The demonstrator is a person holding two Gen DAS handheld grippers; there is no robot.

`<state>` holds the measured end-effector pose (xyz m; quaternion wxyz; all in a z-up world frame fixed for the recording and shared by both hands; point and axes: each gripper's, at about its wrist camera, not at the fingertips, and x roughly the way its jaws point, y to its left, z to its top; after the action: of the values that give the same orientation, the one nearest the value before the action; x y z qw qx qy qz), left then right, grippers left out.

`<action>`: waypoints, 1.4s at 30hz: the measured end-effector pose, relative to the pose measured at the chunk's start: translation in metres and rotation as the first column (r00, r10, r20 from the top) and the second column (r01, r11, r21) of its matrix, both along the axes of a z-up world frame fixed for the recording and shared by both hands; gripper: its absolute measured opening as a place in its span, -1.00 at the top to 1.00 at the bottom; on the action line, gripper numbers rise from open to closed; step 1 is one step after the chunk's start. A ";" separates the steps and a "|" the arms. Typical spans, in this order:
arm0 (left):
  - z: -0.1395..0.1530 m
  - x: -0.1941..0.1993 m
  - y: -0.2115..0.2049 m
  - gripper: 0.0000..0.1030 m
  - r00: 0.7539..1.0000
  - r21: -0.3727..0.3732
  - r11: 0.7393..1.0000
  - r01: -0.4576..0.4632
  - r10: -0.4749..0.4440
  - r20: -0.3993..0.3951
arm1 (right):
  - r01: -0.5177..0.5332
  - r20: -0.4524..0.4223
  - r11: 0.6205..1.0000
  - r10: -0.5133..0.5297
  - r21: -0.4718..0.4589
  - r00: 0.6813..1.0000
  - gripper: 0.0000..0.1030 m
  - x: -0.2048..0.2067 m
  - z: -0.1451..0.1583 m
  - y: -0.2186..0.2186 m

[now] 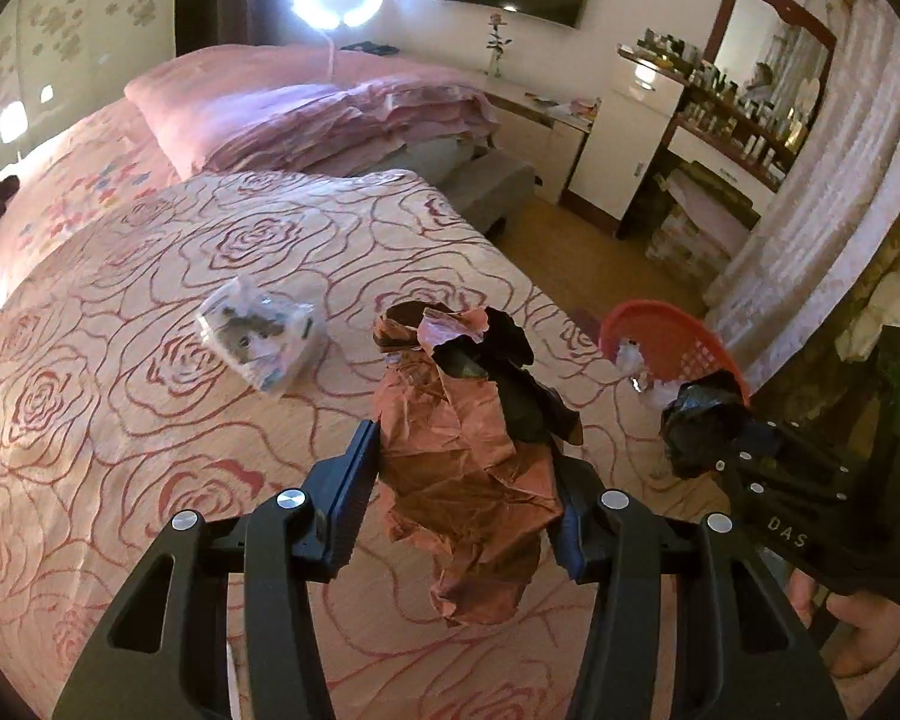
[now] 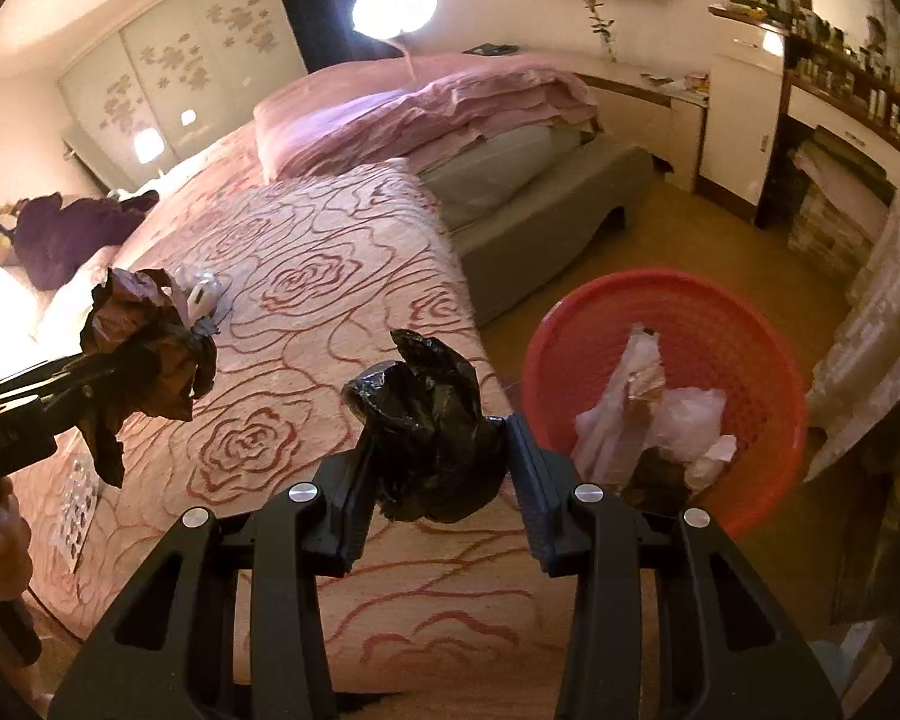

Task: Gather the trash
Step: 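Carry brown paper and black bag over the red wastebasket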

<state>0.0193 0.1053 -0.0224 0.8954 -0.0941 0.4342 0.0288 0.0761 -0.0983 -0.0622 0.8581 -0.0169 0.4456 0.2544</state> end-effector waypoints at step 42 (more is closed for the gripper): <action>-0.014 0.092 -0.133 0.06 0.955 0.044 0.955 0.294 -0.291 -0.056 | 0.314 0.023 0.949 -0.314 0.006 0.949 0.22 0.045 0.007 -0.120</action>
<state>0.1113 -0.0277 -0.0360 0.8810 -0.0047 0.4644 -0.0905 0.1209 -0.2187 -0.0553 0.8929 0.0524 0.4321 0.1150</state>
